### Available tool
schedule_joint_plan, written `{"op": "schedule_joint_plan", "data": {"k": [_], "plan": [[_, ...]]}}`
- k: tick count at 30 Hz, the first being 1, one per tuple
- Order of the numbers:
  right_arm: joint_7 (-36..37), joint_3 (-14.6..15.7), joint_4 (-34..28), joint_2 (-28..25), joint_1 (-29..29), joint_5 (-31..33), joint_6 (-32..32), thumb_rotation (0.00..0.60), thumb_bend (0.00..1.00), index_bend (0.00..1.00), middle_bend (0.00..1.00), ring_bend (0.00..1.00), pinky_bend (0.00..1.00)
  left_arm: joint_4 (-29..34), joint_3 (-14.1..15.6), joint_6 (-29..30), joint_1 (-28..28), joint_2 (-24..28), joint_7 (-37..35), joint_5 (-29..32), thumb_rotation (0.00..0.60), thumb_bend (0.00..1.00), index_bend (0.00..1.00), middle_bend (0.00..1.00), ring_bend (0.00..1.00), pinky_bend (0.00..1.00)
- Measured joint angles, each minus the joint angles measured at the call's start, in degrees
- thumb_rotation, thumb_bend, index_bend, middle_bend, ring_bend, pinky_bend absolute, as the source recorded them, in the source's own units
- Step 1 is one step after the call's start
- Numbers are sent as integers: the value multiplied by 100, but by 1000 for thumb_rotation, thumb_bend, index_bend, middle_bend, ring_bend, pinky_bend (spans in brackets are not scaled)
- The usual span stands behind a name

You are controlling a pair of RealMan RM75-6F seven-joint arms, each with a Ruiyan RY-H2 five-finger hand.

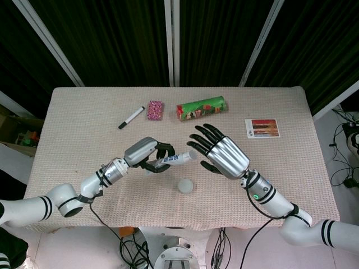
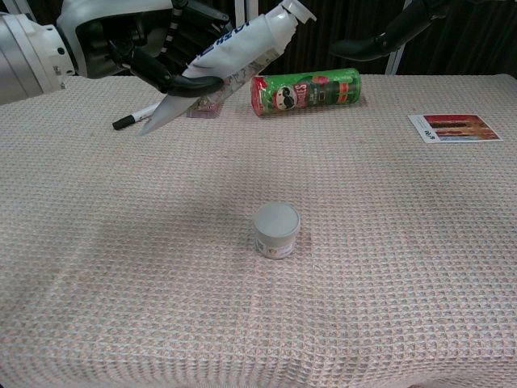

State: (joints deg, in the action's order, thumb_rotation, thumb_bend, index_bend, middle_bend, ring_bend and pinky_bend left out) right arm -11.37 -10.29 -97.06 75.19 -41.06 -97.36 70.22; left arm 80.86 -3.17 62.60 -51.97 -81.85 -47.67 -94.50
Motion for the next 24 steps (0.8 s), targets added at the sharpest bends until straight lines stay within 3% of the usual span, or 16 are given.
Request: {"op": "schedule_joint_plan", "data": {"k": [24], "plan": [[-51,-46,20,121,-53,0,61,600,194,281,255,97,196,206,-2,-60,-10,57,232,17,595,698,669,709,615,608]]}}
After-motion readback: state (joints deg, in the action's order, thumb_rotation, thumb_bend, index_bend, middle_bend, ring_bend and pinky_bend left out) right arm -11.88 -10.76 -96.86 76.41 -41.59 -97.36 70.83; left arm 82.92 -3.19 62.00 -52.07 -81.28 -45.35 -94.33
